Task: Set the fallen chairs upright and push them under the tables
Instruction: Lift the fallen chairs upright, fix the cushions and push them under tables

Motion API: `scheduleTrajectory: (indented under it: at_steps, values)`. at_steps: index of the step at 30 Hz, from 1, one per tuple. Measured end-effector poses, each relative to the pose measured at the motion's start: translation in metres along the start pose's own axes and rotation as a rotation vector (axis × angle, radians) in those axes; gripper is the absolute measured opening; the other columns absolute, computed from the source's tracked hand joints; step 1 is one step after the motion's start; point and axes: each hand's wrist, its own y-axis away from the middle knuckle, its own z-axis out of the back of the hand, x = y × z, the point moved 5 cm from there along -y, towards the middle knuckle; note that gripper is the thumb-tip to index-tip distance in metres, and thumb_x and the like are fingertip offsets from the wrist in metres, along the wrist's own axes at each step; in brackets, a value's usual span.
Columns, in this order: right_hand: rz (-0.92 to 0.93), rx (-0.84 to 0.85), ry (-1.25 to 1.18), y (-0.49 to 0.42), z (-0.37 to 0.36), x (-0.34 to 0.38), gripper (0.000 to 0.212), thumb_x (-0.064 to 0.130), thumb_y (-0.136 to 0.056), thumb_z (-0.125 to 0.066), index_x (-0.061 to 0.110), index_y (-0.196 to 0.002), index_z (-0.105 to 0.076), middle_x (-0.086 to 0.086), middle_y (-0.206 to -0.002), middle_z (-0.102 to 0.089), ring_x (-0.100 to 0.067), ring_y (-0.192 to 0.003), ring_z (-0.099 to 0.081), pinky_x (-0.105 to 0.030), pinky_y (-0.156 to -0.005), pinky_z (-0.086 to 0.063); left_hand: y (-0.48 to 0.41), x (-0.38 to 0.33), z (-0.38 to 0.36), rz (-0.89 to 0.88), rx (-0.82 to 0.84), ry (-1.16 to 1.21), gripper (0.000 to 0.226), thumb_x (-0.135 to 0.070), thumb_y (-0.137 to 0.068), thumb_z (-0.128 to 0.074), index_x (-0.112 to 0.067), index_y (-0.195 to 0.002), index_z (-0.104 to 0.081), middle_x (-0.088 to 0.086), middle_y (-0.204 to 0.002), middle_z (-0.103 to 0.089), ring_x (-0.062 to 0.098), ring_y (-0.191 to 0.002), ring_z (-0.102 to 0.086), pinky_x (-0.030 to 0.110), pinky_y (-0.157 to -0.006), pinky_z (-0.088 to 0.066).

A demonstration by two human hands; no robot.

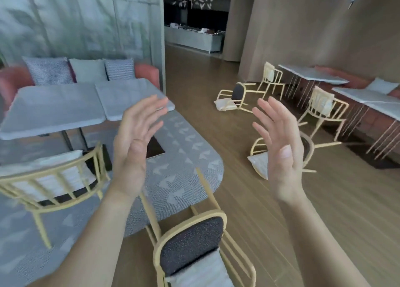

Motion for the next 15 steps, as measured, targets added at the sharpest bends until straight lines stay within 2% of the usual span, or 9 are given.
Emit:
scheduleTrajectory:
  at_steps: [7, 9, 12, 15]
  values:
    - [-0.007, 0.204, -0.163, -0.008, 0.044, -0.070, 0.102, 0.082, -0.092, -0.046, 0.005, -0.157, -0.034, -0.018, -0.161, -0.044, -0.030, -0.148, -0.048, -0.056, -0.119, -0.041, 0.031, 0.027, -0.053, 0.011, -0.190, -0.201, 0.078, -0.088, -0.085, -0.049, -0.039, -0.146, -0.052, 0.006, -0.154, -0.056, 0.036, -0.144, -0.052, 0.057, -0.118, -0.039]
    - [-0.036, 0.234, -0.198, -0.004, 0.061, -0.092, 0.100, 0.083, -0.092, -0.046, 0.006, -0.155, -0.035, -0.017, -0.160, -0.045, -0.030, -0.147, -0.049, -0.055, -0.119, -0.041, 0.044, 0.041, -0.071, 0.021, -0.228, -0.253, 0.077, -0.086, -0.088, -0.050, -0.037, -0.147, -0.051, 0.008, -0.154, -0.056, 0.039, -0.143, -0.051, 0.058, -0.118, -0.039]
    - [-0.083, 0.288, -0.272, 0.004, 0.069, -0.121, 0.096, 0.083, -0.092, -0.045, 0.011, -0.154, -0.036, -0.018, -0.158, -0.045, -0.030, -0.147, -0.050, -0.051, -0.119, -0.042, 0.067, 0.052, -0.088, 0.081, -0.290, -0.327, 0.077, -0.085, -0.088, -0.051, -0.035, -0.147, -0.052, 0.011, -0.151, -0.056, 0.040, -0.140, -0.052, 0.053, -0.114, -0.041]
    - [-0.139, 0.346, -0.299, 0.022, 0.062, -0.149, 0.095, 0.080, -0.094, -0.046, 0.006, -0.153, -0.035, -0.025, -0.157, -0.044, -0.033, -0.146, -0.050, -0.045, -0.118, -0.042, 0.102, 0.073, -0.089, 0.186, -0.334, -0.361, 0.077, -0.084, -0.089, -0.052, -0.035, -0.147, -0.051, 0.012, -0.152, -0.055, 0.038, -0.140, -0.052, 0.051, -0.112, -0.041]
